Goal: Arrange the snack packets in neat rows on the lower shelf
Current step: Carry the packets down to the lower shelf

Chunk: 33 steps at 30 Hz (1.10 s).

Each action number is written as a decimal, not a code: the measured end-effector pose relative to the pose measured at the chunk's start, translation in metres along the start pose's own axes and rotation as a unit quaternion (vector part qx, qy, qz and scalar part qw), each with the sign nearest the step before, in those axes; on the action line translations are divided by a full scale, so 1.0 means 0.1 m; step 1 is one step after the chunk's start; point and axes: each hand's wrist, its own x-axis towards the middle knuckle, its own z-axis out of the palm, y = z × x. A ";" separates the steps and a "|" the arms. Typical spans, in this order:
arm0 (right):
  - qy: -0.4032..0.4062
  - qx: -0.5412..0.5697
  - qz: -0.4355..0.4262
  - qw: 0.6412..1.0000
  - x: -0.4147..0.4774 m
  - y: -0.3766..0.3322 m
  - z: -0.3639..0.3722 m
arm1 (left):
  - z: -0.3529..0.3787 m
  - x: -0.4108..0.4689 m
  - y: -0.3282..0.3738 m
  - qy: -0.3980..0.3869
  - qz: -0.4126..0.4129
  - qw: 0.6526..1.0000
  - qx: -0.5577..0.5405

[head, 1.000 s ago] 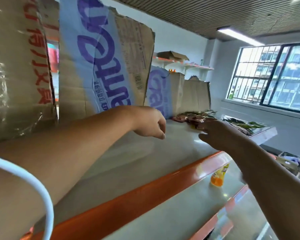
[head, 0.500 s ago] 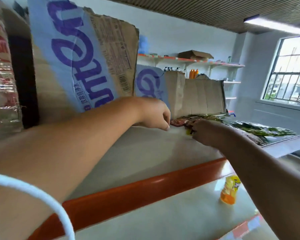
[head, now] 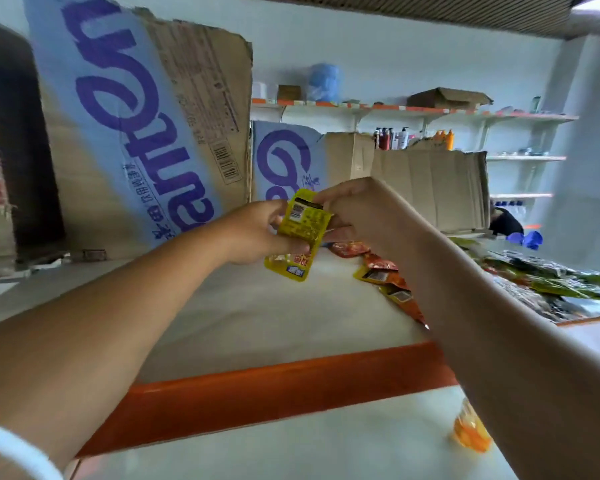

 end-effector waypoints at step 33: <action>0.032 -0.292 -0.176 0.940 0.34 0.25 -0.45 | -0.32 -0.16 -0.02 -0.141 -0.117 0.959 0.214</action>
